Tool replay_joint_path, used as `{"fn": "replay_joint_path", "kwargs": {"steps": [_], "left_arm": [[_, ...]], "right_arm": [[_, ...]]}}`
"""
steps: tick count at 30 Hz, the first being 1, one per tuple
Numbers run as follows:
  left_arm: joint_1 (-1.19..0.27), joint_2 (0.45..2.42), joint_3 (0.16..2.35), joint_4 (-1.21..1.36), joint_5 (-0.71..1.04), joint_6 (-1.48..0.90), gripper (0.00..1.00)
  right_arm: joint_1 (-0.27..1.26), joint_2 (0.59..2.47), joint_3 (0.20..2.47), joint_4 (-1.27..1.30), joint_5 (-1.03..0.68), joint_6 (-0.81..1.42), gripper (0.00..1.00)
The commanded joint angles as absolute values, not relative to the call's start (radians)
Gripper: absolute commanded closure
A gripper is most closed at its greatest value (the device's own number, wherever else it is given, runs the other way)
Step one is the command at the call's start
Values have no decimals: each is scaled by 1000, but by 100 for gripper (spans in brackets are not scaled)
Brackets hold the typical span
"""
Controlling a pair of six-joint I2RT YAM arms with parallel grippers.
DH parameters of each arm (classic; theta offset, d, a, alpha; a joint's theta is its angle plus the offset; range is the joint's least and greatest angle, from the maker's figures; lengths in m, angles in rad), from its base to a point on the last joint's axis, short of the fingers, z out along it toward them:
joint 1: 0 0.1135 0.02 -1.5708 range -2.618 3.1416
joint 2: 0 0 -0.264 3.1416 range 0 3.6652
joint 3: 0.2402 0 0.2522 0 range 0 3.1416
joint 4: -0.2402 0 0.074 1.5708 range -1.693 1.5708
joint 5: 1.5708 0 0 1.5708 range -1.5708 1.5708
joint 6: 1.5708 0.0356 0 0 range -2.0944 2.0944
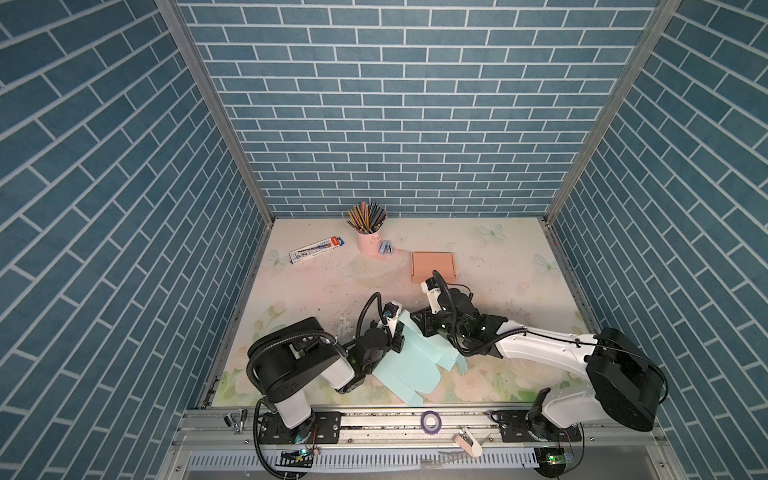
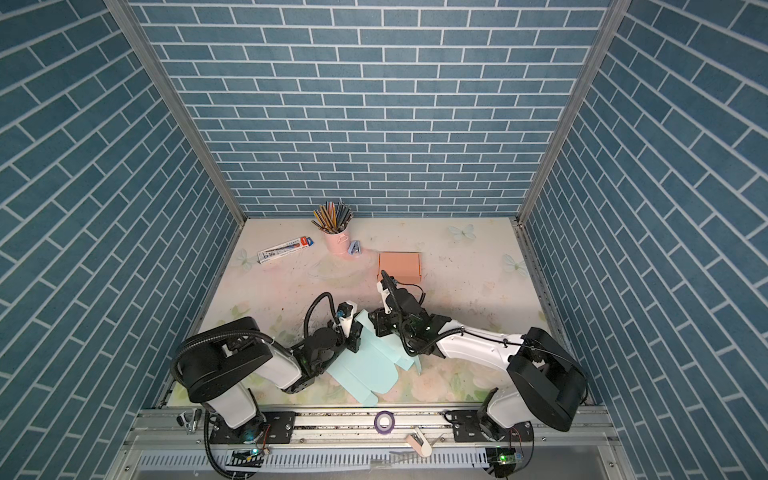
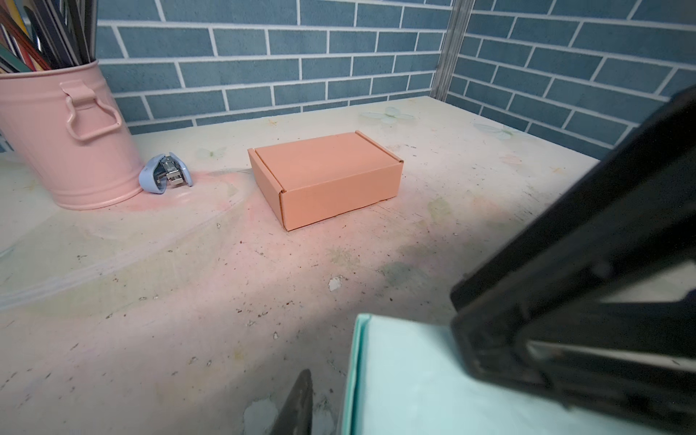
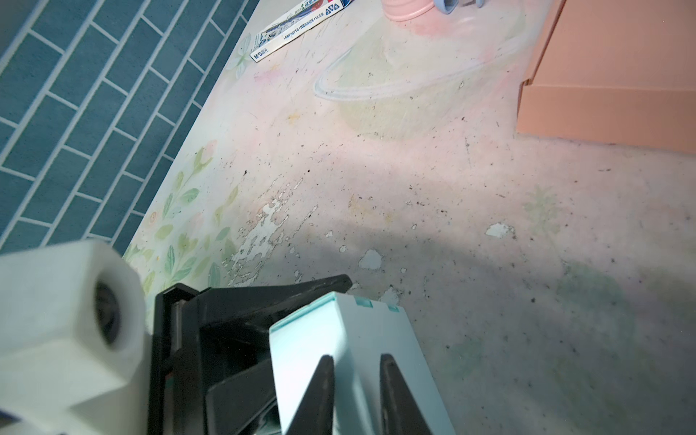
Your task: Fold the paper box
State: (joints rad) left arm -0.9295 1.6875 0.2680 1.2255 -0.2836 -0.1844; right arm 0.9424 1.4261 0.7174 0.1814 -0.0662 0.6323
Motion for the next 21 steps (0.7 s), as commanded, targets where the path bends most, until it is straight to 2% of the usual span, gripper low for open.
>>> {"fn": "replay_joint_path", "kwargs": {"steps": [1,13,17,21], "left_arm": [[-926,1659,260,1219,-283,-181,76],[-927,1707,270,1254,-316,-179,89],[-927,1714,263,1267,-318,-181,88],[-926,1722,253,1280,-313,-183,80]], "right_arm": [[957,1437,696,58,-54,650,78],[968,1440,684,76,-57,663,78],[970,1433,683,76,-55,665,78],[971,1421,683,74,-54,664,78]]}}
